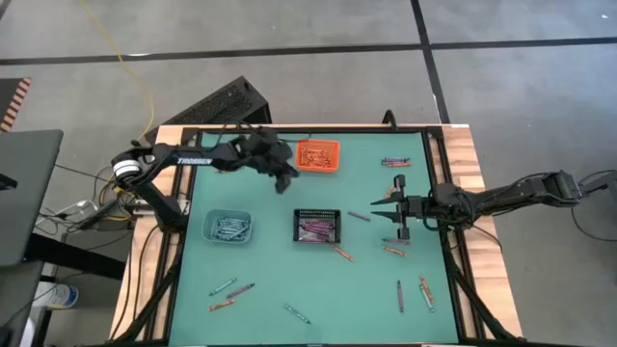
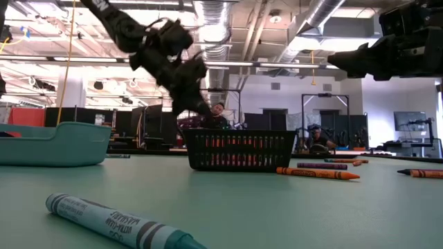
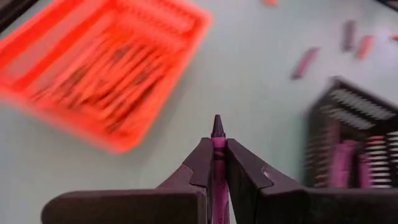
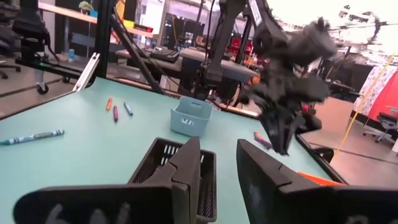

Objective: Sort crayons
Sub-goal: Put the violet crayon into the black bin, then put the orange crayon into the orange bin

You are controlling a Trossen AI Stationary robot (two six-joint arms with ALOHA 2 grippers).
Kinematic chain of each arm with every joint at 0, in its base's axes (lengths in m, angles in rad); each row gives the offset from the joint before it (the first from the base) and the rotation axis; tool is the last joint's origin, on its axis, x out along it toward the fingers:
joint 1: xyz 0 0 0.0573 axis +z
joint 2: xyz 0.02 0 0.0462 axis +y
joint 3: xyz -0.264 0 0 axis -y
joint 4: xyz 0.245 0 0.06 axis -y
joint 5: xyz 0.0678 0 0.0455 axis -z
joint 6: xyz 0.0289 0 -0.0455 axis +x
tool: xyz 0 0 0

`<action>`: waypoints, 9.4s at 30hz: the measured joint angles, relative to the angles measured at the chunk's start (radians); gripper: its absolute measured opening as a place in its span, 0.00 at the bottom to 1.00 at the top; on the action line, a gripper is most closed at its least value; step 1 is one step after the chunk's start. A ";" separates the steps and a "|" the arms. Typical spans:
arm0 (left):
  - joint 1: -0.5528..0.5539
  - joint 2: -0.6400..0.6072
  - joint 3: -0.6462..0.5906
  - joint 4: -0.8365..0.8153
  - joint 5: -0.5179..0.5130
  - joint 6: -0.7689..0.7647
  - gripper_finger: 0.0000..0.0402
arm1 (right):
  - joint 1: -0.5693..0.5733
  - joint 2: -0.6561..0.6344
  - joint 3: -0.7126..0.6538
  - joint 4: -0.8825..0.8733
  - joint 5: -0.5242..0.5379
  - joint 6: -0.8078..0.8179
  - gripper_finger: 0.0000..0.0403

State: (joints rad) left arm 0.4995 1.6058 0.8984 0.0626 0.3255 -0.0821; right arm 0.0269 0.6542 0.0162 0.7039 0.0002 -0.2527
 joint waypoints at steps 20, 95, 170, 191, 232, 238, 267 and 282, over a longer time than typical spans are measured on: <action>-0.564 0.074 0.049 0.201 -0.383 0.039 0.04 | 0.000 0.000 0.000 -0.013 0.000 0.000 0.27; -0.672 0.855 1.159 -0.638 -0.339 0.598 0.34 | -0.001 0.002 -0.001 -0.034 -0.002 0.084 0.27; -0.525 0.515 0.817 -0.735 -0.357 0.324 0.03 | 0.001 0.001 0.000 -0.023 -0.001 0.062 0.27; -0.519 0.407 0.820 -0.903 -0.470 0.264 0.36 | 0.001 0.001 0.000 -0.081 0.000 0.120 0.27; -0.500 -0.848 -0.511 0.124 -0.549 0.100 0.32 | -0.667 0.740 0.872 -1.482 -0.047 0.251 0.26; -0.500 -0.993 -0.583 0.198 -0.599 0.153 0.32 | -0.748 0.904 0.947 -1.517 -0.018 0.109 0.26; -0.500 -1.469 -0.887 0.097 -0.705 0.055 0.32 | -0.674 0.888 0.834 -1.649 0.078 0.757 0.26; -0.499 -1.460 -0.883 -0.006 -0.701 0.018 0.32 | -0.539 0.859 0.815 -1.589 0.138 0.937 0.26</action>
State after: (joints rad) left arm 0.0002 0.1455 0.0151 0.0567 -0.3755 -0.0639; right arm -0.5116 1.5135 0.8317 -0.8850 0.1386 0.6844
